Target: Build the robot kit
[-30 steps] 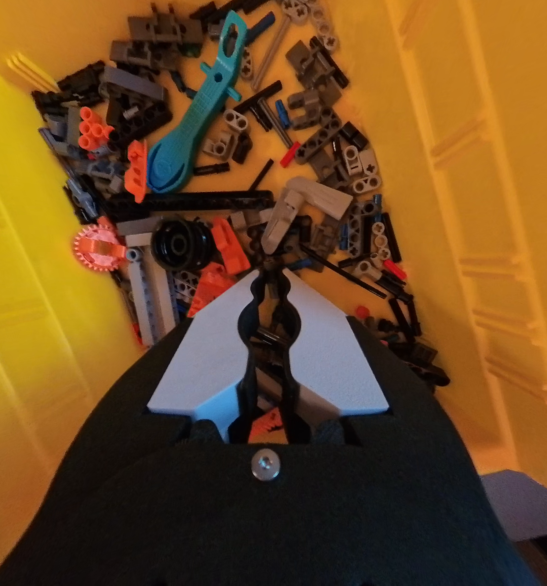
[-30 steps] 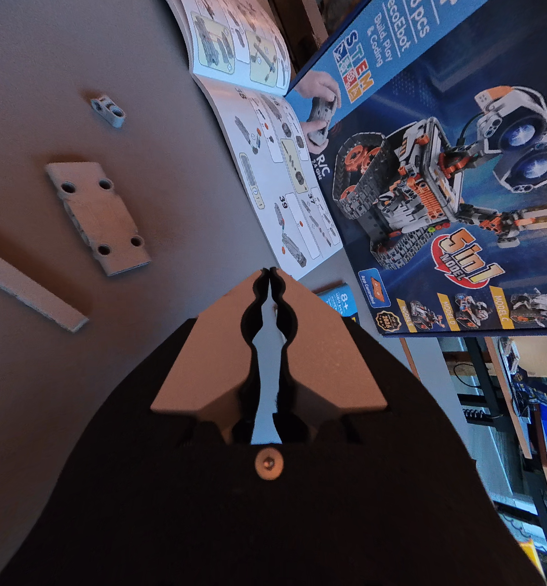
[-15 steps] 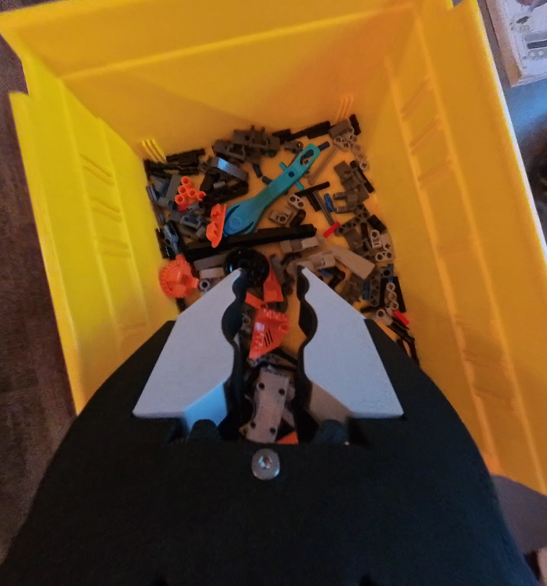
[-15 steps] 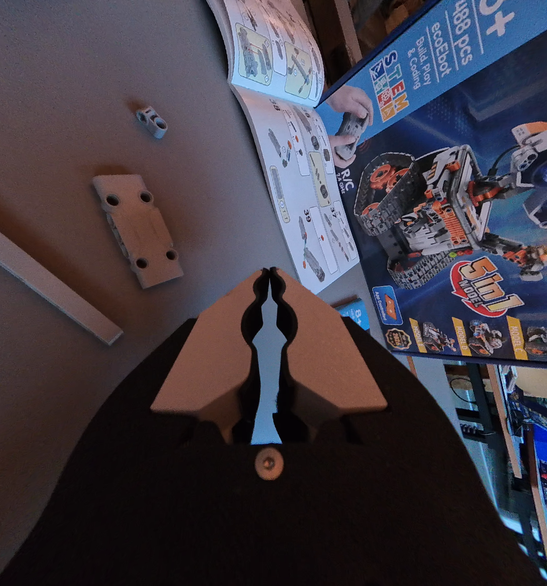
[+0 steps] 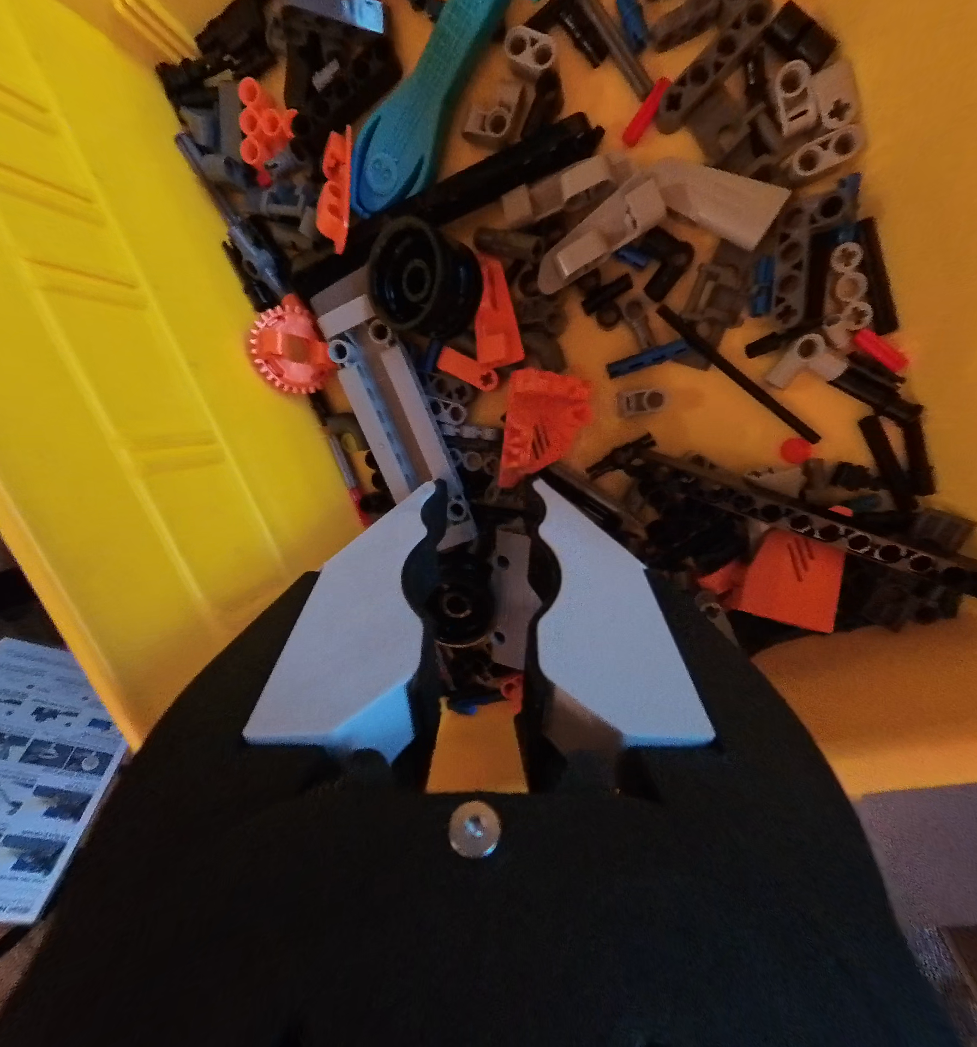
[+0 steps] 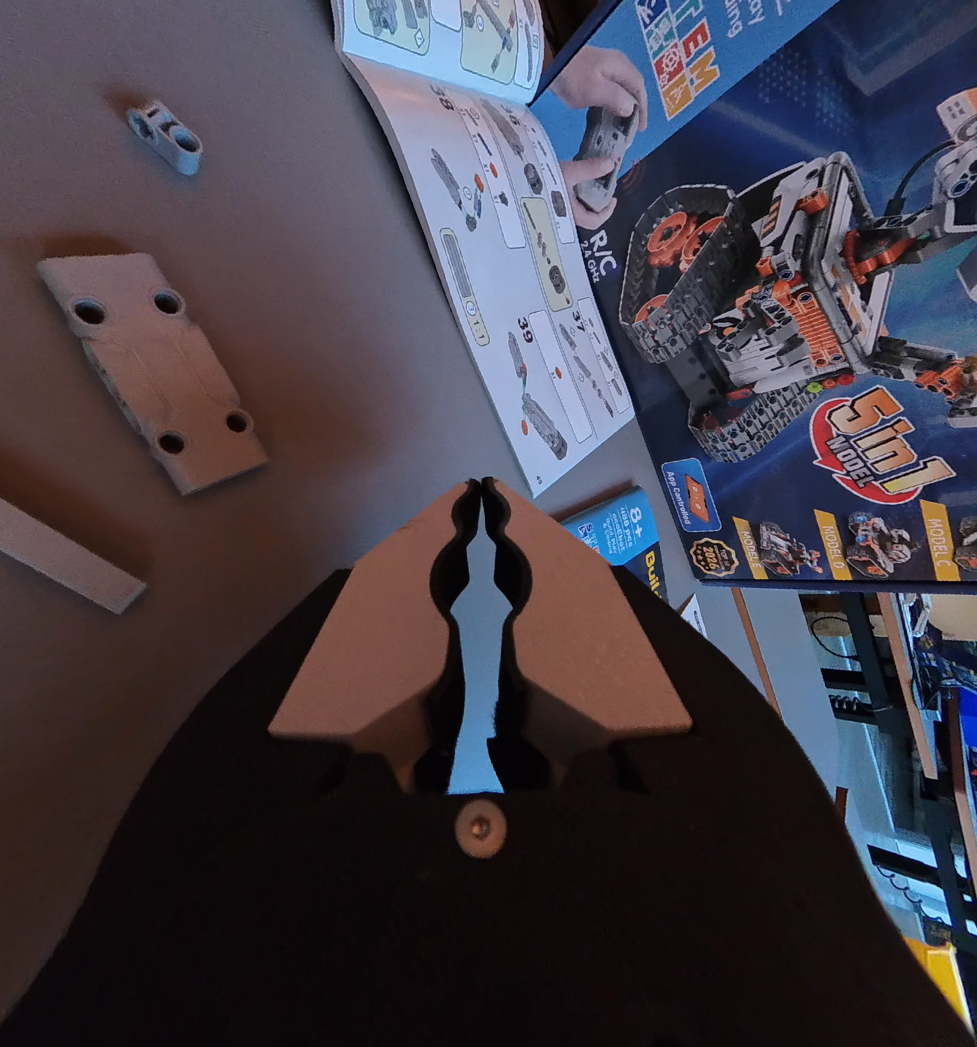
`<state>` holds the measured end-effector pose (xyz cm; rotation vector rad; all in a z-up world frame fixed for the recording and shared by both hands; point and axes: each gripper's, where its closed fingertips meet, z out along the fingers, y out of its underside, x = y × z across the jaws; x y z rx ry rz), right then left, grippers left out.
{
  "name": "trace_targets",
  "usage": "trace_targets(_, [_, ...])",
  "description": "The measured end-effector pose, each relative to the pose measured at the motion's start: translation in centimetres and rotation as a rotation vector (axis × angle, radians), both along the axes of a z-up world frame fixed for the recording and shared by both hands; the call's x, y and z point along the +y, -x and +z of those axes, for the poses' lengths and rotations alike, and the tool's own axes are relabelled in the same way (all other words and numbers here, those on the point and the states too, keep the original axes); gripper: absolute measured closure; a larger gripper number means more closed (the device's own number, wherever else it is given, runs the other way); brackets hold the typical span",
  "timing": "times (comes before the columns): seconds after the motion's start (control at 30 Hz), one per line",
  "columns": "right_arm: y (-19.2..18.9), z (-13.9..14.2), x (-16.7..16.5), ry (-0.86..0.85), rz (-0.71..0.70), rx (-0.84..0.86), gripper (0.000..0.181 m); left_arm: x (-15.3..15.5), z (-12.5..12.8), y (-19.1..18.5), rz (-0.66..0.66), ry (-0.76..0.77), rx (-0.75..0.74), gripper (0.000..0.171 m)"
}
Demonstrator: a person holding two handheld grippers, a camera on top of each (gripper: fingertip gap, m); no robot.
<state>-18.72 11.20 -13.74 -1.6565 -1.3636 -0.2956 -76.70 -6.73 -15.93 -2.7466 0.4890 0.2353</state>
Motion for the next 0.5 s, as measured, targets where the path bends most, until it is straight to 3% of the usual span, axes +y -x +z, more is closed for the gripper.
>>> trace_targets(0.1, [-0.1, 0.0, 0.0, -0.002, -0.006, 0.001, 0.18, 1.1, 1.2, -0.4, 0.012, -0.055, -0.004, 0.145])
trace_targets(0.2, [-0.5, -0.5, 0.1, 0.011, -0.016, -0.017, 0.18, 2.0, 2.7, -4.8, -0.084, -0.122, -0.216, 0.157])
trace_targets(0.27, [-0.5, -0.6, 0.2, 0.016, -0.019, -0.01, 0.18, 1.5, 2.1, -6.1, -0.093, -0.042, -0.281, 0.153])
trace_targets(0.33, [-0.5, -0.3, 0.2, 0.01, -0.016, -0.003, 0.18, 1.2, 0.9, -5.2, -0.041, 0.023, -0.23, 0.153])
trace_targets(0.5, [-1.0, -0.6, 0.1, 0.015, -0.017, -0.017, 0.18, 0.9, 0.0, -5.1, 0.044, 0.07, -0.272, 0.146])
